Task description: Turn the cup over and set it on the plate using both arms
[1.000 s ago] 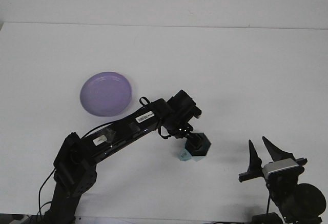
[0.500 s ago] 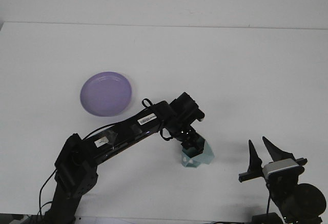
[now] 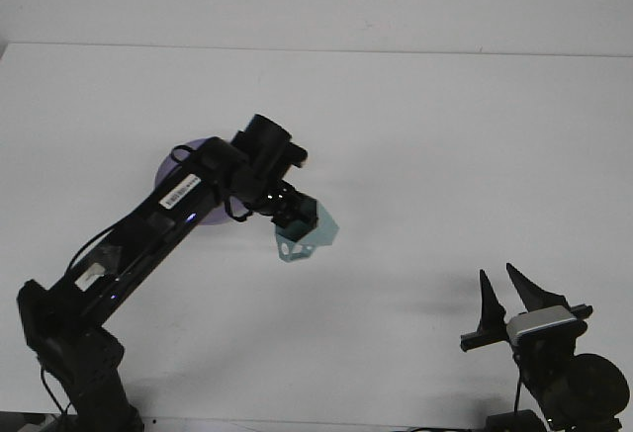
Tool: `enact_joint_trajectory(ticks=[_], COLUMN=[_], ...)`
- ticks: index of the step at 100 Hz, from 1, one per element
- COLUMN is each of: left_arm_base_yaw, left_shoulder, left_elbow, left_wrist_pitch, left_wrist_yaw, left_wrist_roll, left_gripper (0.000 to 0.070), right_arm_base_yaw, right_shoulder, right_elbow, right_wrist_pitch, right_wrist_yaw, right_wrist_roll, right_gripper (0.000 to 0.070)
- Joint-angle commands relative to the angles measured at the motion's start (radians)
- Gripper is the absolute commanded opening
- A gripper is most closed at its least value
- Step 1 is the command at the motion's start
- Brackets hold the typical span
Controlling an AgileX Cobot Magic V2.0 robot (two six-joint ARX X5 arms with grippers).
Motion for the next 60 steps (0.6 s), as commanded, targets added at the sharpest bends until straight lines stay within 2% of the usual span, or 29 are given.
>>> enact_joint_trajectory(ticks=[1,19,35,60], left_arm_base_yaw=[0.054,0.222,0.32,0.43], left_shoulder=[-0.008,-0.024,-0.001,0.063], left_elbow=[0.026,0.026,0.026,0.026], left_wrist_pitch=[-0.022,-0.087,-0.094,-0.066], left_wrist_yaw=[-0.01,-0.037,-0.12,-0.142], left_wrist_roll=[0.019,0.045,0.084,0.112], left_gripper=[0.0012,0.0013,0.0013,0.0013], right_arm_base_yaw=[0.001,0.001,0.001,0.001], right_shoulder=[0.004,0.004,0.004,0.005], right_elbow=[0.009,0.009,0.008,0.008], right_wrist_pitch=[0.006,0.006,0.006,0.006], right_wrist_yaw=[0.0,0.0,0.0,0.0], right_wrist_roll=[0.018,0.018,0.018,0.018], right_gripper=[0.027,0.0269,0.0269,0.0269])
